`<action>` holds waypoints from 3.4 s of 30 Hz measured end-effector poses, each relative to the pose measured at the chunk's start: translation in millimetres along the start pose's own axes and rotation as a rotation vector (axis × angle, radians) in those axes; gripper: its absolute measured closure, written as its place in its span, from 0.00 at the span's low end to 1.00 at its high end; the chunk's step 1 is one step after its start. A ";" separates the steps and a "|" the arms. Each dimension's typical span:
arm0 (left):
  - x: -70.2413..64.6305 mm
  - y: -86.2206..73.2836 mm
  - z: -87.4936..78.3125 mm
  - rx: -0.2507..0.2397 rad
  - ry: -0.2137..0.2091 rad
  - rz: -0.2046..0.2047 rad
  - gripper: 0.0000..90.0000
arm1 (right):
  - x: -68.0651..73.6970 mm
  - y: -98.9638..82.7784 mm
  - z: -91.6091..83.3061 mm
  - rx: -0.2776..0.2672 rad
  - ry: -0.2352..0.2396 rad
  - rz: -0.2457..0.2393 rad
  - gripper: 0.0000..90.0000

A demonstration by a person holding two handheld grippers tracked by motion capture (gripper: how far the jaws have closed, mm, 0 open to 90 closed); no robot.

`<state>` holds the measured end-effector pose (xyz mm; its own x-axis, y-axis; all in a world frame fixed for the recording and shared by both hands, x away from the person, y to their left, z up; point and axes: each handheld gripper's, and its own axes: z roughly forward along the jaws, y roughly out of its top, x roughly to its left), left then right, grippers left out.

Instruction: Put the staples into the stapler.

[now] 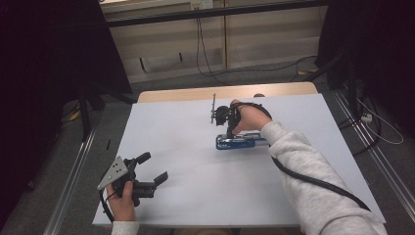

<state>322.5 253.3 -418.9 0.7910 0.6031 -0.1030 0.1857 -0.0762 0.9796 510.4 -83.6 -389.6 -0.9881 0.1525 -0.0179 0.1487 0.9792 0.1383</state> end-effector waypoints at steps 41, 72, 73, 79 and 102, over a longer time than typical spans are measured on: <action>0.4 0.0 0.6 -0.002 0.010 0.005 0.02 | -1.2 3.9 3.2 -0.010 0.006 -0.002 0.87; 0.2 0.1 0.5 0.000 0.003 0.002 0.02 | -1.2 8.2 4.0 -0.032 0.006 -0.001 0.87; 0.2 0.1 0.5 0.000 0.003 0.002 0.02 | -1.2 8.2 4.0 -0.032 0.006 -0.001 0.87; 0.1 0.1 0.5 -0.004 0.007 0.000 0.02 | -1.5 8.7 3.8 -0.039 0.008 -0.003 0.87; -0.3 -0.4 3.8 0.005 -0.001 0.001 0.02 | 5.4 -34.6 -12.7 -0.292 0.008 0.152 0.57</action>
<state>324.4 250.1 -419.9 0.7916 0.6024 -0.1023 0.1882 -0.0811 0.9788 499.3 -118.3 -381.9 -0.9559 0.2919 0.0318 0.2781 0.8655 0.4166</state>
